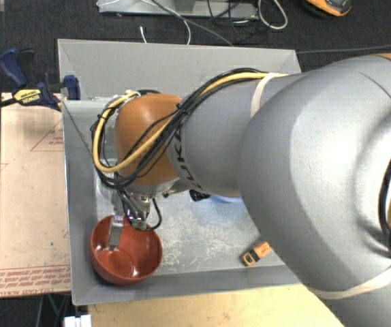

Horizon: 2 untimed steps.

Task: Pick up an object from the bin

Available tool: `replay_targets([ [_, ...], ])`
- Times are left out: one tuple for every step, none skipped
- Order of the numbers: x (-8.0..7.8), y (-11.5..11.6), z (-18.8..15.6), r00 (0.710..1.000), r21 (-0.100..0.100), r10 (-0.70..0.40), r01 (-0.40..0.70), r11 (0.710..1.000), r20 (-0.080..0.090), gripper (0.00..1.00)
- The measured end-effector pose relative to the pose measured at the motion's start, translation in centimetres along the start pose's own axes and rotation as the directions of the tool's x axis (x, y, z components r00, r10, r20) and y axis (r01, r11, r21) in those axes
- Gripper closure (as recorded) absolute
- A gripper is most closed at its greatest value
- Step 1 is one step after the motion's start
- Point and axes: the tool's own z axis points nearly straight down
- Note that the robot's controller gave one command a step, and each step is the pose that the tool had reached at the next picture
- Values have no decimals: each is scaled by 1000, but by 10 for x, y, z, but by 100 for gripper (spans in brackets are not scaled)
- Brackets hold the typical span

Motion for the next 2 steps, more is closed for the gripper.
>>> replay_targets([
  [-13,7,19,777,9,-629,629,778,15,0],
  [17,-20,24,995,-2,-101,101,995,14,100],
])
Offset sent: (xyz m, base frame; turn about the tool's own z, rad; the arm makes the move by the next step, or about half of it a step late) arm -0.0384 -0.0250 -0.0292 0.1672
